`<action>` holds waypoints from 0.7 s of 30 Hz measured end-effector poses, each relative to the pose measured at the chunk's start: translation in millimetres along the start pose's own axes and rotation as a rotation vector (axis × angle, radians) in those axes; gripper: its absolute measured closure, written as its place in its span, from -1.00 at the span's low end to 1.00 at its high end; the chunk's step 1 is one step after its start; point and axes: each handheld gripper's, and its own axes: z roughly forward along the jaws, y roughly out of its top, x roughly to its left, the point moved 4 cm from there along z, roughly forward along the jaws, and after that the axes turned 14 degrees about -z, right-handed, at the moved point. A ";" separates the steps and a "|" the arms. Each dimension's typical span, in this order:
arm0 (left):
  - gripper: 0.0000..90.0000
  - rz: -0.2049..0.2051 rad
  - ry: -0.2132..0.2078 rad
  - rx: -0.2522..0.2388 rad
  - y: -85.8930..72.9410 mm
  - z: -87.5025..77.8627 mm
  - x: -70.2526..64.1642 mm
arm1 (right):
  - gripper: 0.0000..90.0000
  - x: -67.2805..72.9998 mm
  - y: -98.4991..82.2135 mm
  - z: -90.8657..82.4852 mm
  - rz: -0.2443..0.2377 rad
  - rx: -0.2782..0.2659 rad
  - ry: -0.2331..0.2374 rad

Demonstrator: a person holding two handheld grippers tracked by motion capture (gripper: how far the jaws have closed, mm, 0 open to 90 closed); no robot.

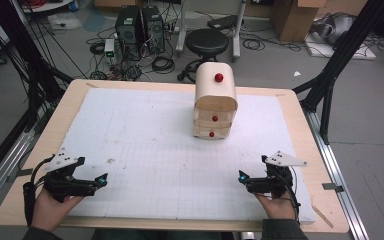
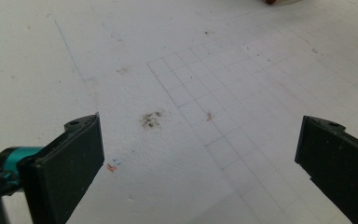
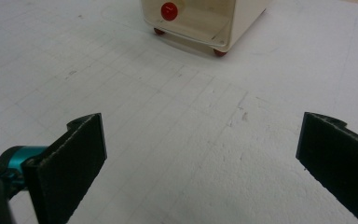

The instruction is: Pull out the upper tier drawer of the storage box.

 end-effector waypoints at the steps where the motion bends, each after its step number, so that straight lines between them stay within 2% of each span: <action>1: -0.96 0.002 0.000 0.000 0.2 0.0 0.1 | -0.99 0.0 0.0 0.4 -0.002 0.003 0.000; 9: -0.96 0.001 0.001 0.009 -0.7 2.7 1.1 | -0.99 -0.8 -0.8 4.8 -0.003 0.009 0.008; 21: -0.96 -0.002 0.000 0.012 -1.1 5.1 0.2 | -0.99 -0.9 0.7 4.7 -0.011 -0.010 0.009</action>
